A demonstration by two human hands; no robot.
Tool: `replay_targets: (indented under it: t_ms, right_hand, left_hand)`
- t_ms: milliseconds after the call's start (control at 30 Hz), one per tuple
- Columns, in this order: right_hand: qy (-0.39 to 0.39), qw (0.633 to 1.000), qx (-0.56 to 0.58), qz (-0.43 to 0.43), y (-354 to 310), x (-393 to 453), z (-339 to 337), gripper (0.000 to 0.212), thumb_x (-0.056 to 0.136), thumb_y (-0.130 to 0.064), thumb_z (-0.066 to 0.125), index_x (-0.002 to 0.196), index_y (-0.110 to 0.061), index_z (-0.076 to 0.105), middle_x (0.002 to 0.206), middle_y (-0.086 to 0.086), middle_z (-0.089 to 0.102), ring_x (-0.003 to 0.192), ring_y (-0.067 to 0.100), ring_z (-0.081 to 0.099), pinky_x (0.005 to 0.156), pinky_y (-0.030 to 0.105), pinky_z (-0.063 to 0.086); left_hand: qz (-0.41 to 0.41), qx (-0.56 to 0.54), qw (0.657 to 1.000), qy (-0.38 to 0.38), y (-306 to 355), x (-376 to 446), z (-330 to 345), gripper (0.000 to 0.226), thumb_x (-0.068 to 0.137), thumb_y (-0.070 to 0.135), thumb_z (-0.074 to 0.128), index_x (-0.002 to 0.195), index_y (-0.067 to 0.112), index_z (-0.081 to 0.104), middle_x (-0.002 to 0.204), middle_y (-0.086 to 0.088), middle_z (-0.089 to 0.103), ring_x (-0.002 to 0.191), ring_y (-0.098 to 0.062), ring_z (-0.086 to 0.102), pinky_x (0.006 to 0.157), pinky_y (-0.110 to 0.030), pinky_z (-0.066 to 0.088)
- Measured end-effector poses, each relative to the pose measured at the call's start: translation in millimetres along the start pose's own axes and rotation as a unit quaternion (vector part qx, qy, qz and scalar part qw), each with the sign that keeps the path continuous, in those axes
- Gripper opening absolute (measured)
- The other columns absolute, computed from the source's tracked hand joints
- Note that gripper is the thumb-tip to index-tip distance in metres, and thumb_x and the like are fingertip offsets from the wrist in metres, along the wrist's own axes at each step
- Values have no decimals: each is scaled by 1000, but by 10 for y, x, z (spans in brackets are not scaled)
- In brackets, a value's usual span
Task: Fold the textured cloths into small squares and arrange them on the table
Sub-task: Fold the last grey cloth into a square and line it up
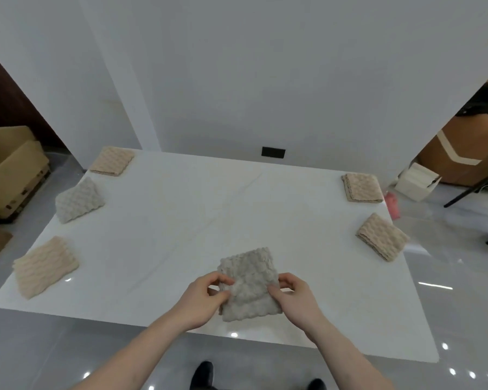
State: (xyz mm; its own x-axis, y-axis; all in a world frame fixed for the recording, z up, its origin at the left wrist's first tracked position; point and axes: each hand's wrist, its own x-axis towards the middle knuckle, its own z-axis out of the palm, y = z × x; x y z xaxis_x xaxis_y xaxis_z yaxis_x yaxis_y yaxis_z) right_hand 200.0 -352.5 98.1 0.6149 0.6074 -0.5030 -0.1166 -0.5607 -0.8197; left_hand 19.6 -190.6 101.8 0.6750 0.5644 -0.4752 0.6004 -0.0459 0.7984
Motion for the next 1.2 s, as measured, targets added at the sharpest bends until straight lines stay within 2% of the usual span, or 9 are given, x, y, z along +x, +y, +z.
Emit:
replay_targets:
  t_ms: [67,200,333,467,733,933,1000,1100,1200]
  right_hand:
    - [-15,1000,-19,-12,31,73,-310,9,91,-21,70,99,-23,73,99,-5,74,78,13,75,62,18,52]
    - [-40,997,-56,-34,174,208,-1012,11,90,-19,70,98,-24,75,98,-6,74,75,11,75,57,12,49]
    - [-66,993,-93,-40,320,313,-1581,12,89,-19,69,94,-27,76,95,-4,74,76,14,75,59,14,51]
    - [-82,989,-116,-39,410,391,-1911,15,89,-19,68,94,-29,76,94,-6,73,75,11,74,59,12,50]
    - [-57,987,-149,9,787,441,-2226,13,88,-22,68,94,-31,75,94,-4,74,80,17,72,62,19,52]
    - [-25,985,-155,64,1154,413,-2568,9,88,-23,70,96,-26,75,90,-1,75,84,18,73,80,36,59]
    - [-16,986,-148,74,1229,392,-2656,10,90,-33,72,96,-25,74,91,-3,75,86,16,71,80,34,58]
    - [-7,984,-152,87,1344,437,-2825,30,87,-53,72,93,-23,73,92,-6,75,86,12,71,74,26,56]
    - [-9,980,-178,86,1479,537,-3050,32,86,-51,73,91,-19,69,92,0,73,80,12,68,69,24,51]
  left_hand:
    - [-16,-5,1000,17,107,24,281,16,94,21,65,103,33,70,111,7,68,77,-9,70,74,-24,52]
    - [-51,-51,997,39,321,17,1000,10,92,26,69,100,32,73,111,7,70,81,-15,71,87,-41,57]
    - [-63,-82,993,54,620,-25,1628,9,92,30,69,100,33,72,113,10,69,79,-7,71,83,-32,56]
    - [-89,-86,991,46,702,-48,2008,11,88,36,69,98,38,72,112,11,70,84,-6,71,87,-33,57]
    - [-87,-23,996,-19,705,176,2482,16,91,32,64,106,37,67,121,17,61,91,-1,68,72,-13,49]
    - [-78,5,994,-73,737,391,2856,18,87,31,65,104,37,68,117,13,61,86,-8,67,80,-24,56]
    - [-76,15,994,-81,743,450,2994,19,86,31,64,104,37,67,116,10,61,84,-11,68,77,-26,57]
    - [-71,32,994,-82,791,554,3236,19,88,29,63,105,35,66,113,6,64,76,-10,67,72,-24,55]
    - [-69,31,994,-75,873,675,3481,16,88,28,62,102,36,65,109,4,69,72,-10,69,74,-26,56]
